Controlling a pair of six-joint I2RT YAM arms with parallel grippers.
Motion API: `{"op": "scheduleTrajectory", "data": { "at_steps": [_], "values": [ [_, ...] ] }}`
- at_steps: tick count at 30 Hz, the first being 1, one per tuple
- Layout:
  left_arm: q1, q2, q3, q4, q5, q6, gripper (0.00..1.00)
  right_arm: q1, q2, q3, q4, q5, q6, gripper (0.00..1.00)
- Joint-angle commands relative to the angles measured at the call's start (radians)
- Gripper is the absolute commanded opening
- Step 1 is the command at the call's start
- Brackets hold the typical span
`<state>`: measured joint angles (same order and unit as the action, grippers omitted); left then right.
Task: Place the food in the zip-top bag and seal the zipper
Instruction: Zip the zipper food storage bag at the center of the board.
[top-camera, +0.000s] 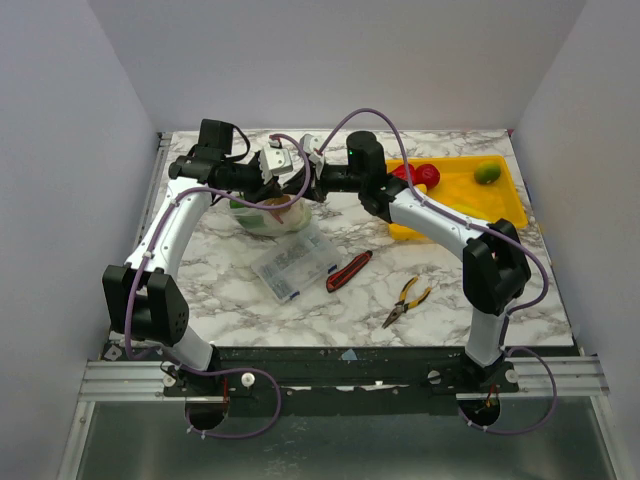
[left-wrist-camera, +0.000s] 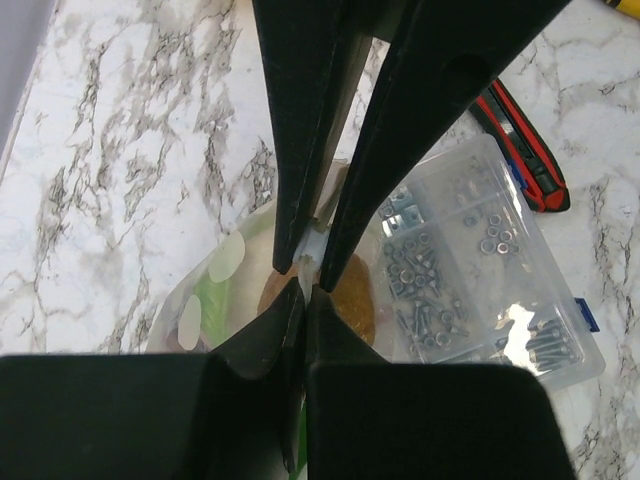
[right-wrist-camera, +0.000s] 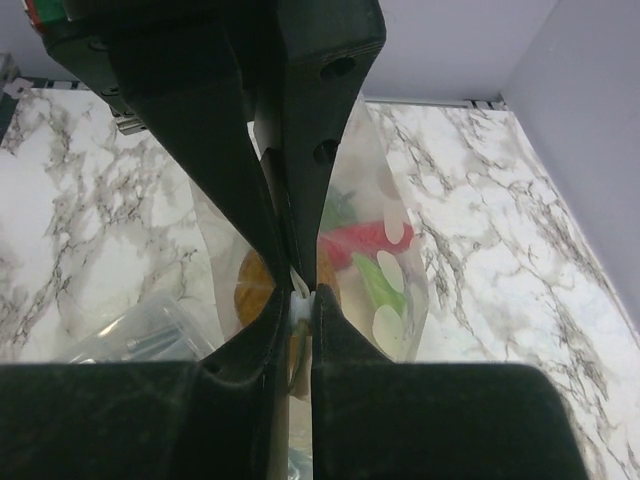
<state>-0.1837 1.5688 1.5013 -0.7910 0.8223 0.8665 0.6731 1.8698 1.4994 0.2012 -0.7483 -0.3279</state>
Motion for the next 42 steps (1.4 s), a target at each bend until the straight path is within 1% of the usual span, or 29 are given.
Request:
{"op": "scheduleTrajectory", "data": {
  "at_steps": [1,5,7,10,12,14,18,21,24,27,29,30,36,42],
  "values": [
    [-0.017,-0.038,0.007,0.046,0.084,0.038,0.0,0.027,0.056,0.06,0.03,-0.175,0.047,0.06],
    [-0.016,-0.041,0.0,0.051,0.077,0.039,0.0,0.035,0.067,0.07,0.034,-0.214,0.067,0.07],
    [-0.016,-0.034,0.007,0.046,0.078,0.033,0.0,0.035,0.074,0.079,0.044,-0.203,0.112,0.1],
    [-0.016,-0.029,0.019,0.038,0.074,0.023,0.0,0.034,0.065,0.112,-0.06,-0.084,0.128,0.31],
    [-0.016,-0.032,0.015,0.04,0.064,0.02,0.0,0.034,0.015,0.08,-0.107,0.021,0.156,0.43],
    [-0.016,-0.033,0.008,0.05,0.053,0.015,0.0,0.034,-0.053,0.011,-0.102,0.119,0.193,0.52],
    [-0.016,-0.014,0.028,0.042,0.054,0.006,0.0,0.033,-0.136,-0.075,-0.129,0.239,0.211,0.56],
    [-0.017,-0.013,0.029,0.039,0.056,0.006,0.0,0.033,-0.163,-0.104,-0.161,0.326,0.162,0.56],
    [-0.017,-0.022,0.014,0.053,0.054,0.003,0.0,0.033,-0.158,-0.071,-0.255,0.348,0.09,0.52],
    [-0.017,-0.021,0.013,0.053,0.055,0.0,0.0,0.033,-0.158,-0.065,-0.277,0.356,0.045,0.39],
    [-0.017,-0.021,0.013,0.052,0.053,-0.001,0.0,0.033,-0.156,-0.056,-0.286,0.337,0.025,0.32],
    [-0.018,-0.02,0.013,0.052,0.053,-0.001,0.0,0.034,-0.151,-0.051,-0.282,0.334,0.024,0.3],
    [-0.018,-0.019,0.013,0.053,0.055,-0.006,0.0,0.037,-0.111,-0.01,-0.255,0.275,0.051,0.25],
    [-0.017,-0.025,0.011,0.056,0.055,-0.007,0.0,0.048,-0.067,0.025,-0.231,0.303,0.062,0.25]
  ]
}}
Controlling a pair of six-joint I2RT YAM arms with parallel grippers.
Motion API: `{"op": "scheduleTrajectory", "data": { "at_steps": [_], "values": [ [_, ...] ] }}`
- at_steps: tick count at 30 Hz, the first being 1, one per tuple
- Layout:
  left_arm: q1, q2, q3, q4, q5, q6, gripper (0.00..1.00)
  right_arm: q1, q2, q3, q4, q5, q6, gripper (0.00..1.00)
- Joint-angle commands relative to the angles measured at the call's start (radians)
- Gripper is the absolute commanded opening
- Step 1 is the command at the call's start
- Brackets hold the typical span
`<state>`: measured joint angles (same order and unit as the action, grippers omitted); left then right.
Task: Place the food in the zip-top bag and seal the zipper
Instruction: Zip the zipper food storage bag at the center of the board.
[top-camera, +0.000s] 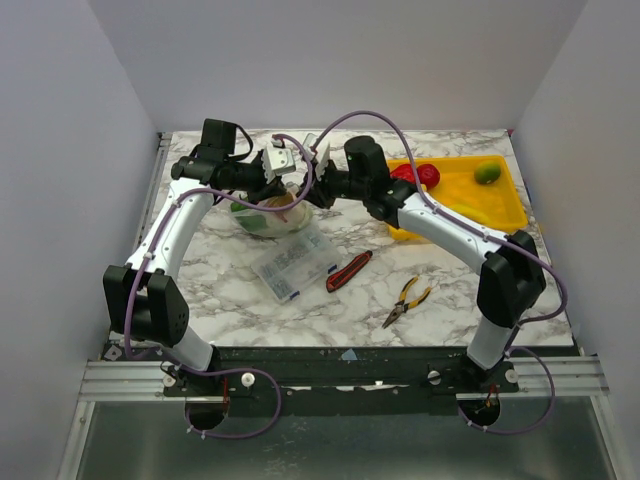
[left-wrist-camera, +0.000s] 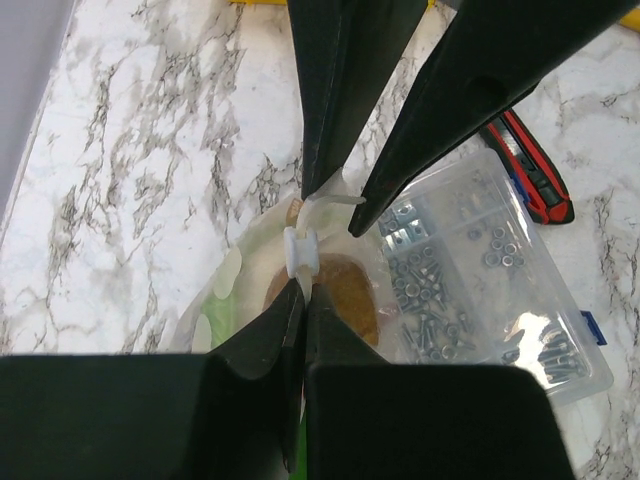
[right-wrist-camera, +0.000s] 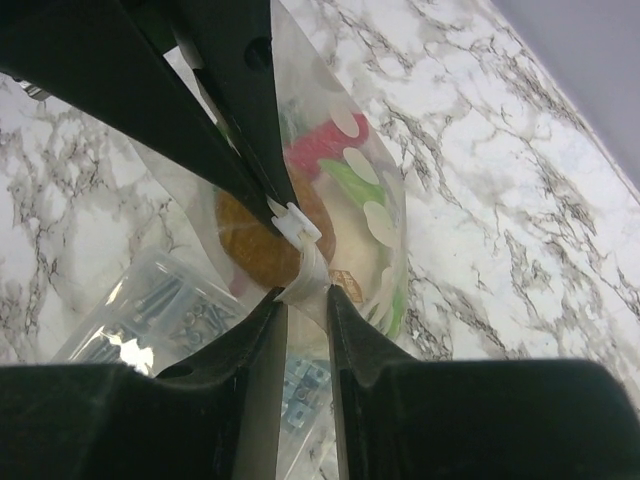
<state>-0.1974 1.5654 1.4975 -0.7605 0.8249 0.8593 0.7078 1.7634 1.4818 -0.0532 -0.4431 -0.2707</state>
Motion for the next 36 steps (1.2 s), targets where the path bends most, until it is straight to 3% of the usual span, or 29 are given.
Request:
{"op": "scheduleTrajectory", "data": {
  "at_steps": [1,9,17,19,25,27,30,33,36],
  "values": [
    [-0.004,-0.022,0.015,0.024,0.05,0.0,0.0,0.016,0.043,0.05,0.024,0.001,0.005,0.26],
    [-0.004,-0.021,0.018,0.019,0.046,0.003,0.0,0.029,0.004,-0.003,0.045,0.027,-0.01,0.45],
    [-0.004,-0.015,0.026,0.011,0.045,0.004,0.0,0.036,-0.012,-0.02,0.045,0.039,-0.025,0.45],
    [-0.004,-0.015,0.027,0.01,0.042,0.004,0.0,0.037,-0.01,-0.02,0.07,0.064,-0.021,0.4],
    [-0.004,-0.016,0.029,0.006,0.056,-0.001,0.0,0.042,0.028,0.013,0.085,0.126,-0.027,0.0],
    [-0.004,-0.021,0.025,0.016,0.06,-0.015,0.01,0.042,0.033,0.009,0.106,0.135,-0.017,0.0],
    [-0.004,-0.039,0.001,0.074,0.051,-0.061,0.34,0.042,0.035,0.005,0.119,0.119,0.004,0.0],
    [-0.004,-0.073,-0.057,0.177,0.046,-0.11,0.53,0.042,0.031,-0.009,0.134,0.109,0.019,0.0],
    [-0.012,-0.101,-0.101,0.251,0.041,-0.134,0.58,0.042,0.033,-0.008,0.129,0.099,0.03,0.0]
  ]
}}
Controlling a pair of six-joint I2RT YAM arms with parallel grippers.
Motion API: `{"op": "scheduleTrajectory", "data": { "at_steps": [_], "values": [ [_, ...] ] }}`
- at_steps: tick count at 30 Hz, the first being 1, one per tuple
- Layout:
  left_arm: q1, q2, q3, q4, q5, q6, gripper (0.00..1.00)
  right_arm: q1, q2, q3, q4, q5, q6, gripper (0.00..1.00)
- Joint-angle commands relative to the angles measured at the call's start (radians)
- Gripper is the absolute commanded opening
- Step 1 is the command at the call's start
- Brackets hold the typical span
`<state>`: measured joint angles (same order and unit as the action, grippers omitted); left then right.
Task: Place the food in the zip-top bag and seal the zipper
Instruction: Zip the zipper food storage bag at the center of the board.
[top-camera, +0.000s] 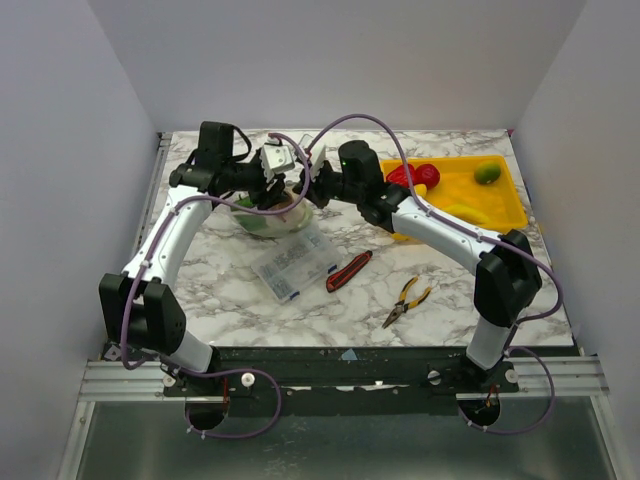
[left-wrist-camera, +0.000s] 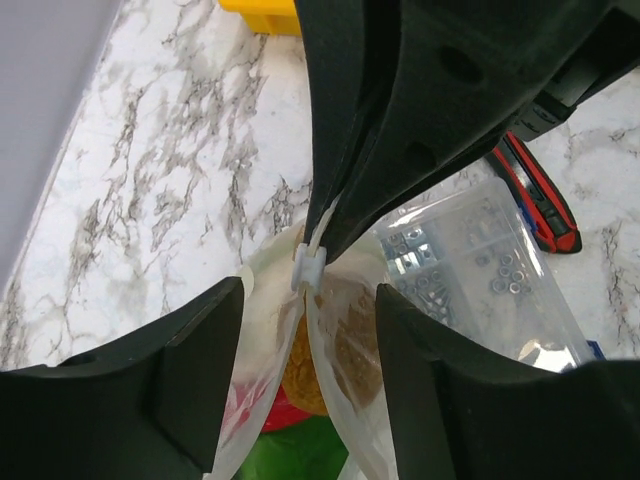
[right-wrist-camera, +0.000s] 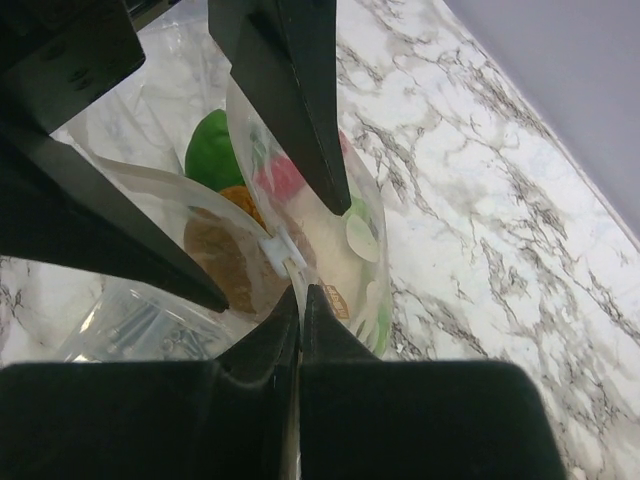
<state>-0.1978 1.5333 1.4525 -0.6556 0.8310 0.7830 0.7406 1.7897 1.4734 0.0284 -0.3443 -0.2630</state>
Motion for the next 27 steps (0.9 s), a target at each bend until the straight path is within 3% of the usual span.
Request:
{"op": "scheduleTrajectory", "data": {
  "at_steps": [1,8,14,17,23,27],
  "values": [
    [-0.016,-0.072,-0.065,0.159,0.029,-0.059,0.58,0.009,0.006,0.002,0.047,-0.002,0.026,0.0],
    [-0.03,-0.095,-0.113,0.24,0.004,-0.081,0.49,0.009,0.004,0.005,0.035,0.001,0.032,0.0],
    [-0.029,-0.095,-0.107,0.217,0.022,-0.07,0.19,0.009,-0.002,0.004,0.032,0.009,0.045,0.0],
    [-0.03,-0.094,-0.101,0.198,0.012,-0.058,0.12,0.009,-0.003,0.002,0.039,0.034,0.065,0.0],
    [-0.029,-0.112,-0.11,0.219,-0.025,-0.084,0.02,0.009,0.037,0.06,0.028,0.276,0.256,0.0],
    [-0.029,-0.127,-0.129,0.258,-0.09,-0.124,0.0,0.01,0.026,0.002,0.141,0.421,0.402,0.0]
  ]
}}
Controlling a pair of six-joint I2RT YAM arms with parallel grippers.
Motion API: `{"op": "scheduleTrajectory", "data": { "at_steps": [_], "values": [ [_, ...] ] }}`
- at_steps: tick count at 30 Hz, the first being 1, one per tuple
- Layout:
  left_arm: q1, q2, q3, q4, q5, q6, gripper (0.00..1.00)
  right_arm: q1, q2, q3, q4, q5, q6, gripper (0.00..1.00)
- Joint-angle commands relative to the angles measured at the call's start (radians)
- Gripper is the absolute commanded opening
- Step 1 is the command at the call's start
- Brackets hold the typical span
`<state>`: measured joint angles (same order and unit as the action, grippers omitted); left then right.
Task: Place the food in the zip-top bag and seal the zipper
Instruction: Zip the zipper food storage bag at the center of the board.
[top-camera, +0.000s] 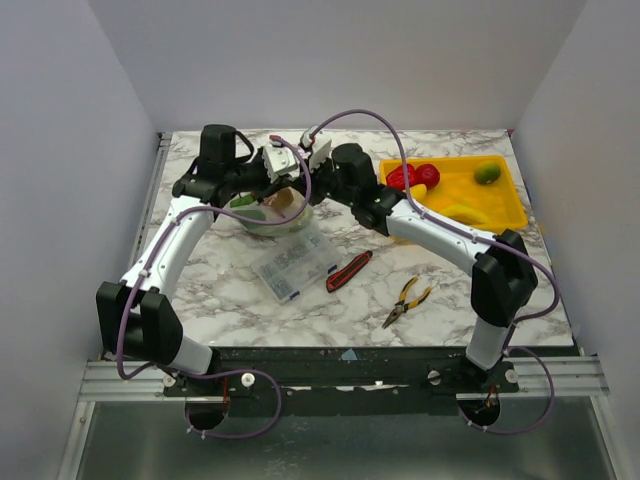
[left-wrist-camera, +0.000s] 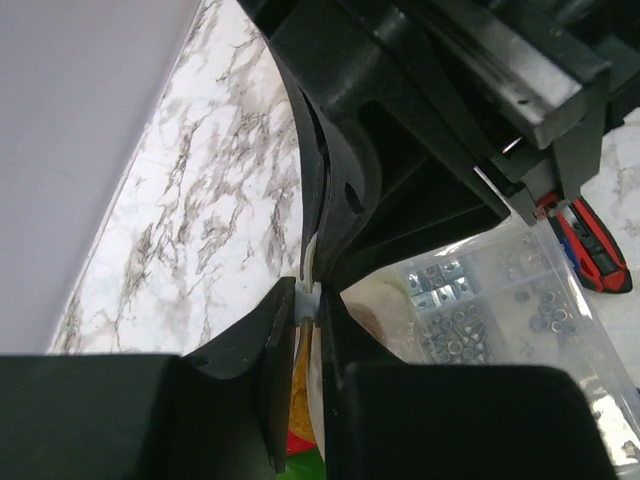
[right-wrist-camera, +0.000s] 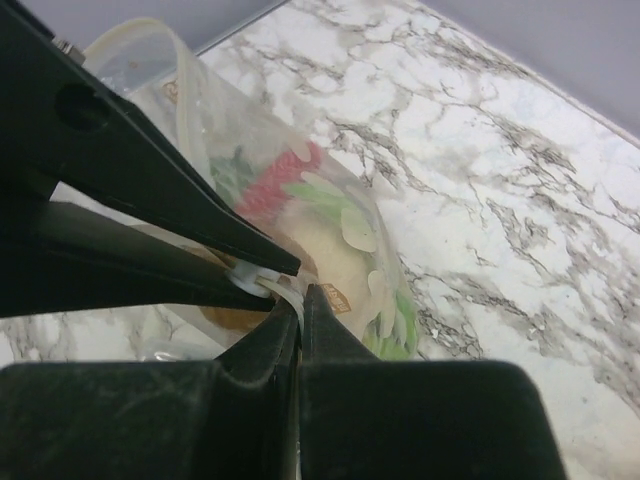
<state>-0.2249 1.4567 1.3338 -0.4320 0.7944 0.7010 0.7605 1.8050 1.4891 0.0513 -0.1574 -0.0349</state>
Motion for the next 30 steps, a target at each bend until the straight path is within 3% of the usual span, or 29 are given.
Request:
{"op": "scheduleTrajectory", "data": {
  "at_steps": [1,8,30],
  "values": [
    [-0.002,-0.055,-0.018,0.042,-0.07,-0.05,0.0,-0.01,0.017,-0.011,0.119,0.29,0.208,0.0],
    [-0.003,-0.108,-0.085,0.083,-0.184,-0.068,0.0,-0.031,0.054,0.014,0.093,0.424,0.334,0.0],
    [-0.002,-0.235,-0.193,0.077,-0.38,-0.139,0.0,-0.305,0.036,-0.072,0.133,0.414,0.416,0.0]
  ]
}}
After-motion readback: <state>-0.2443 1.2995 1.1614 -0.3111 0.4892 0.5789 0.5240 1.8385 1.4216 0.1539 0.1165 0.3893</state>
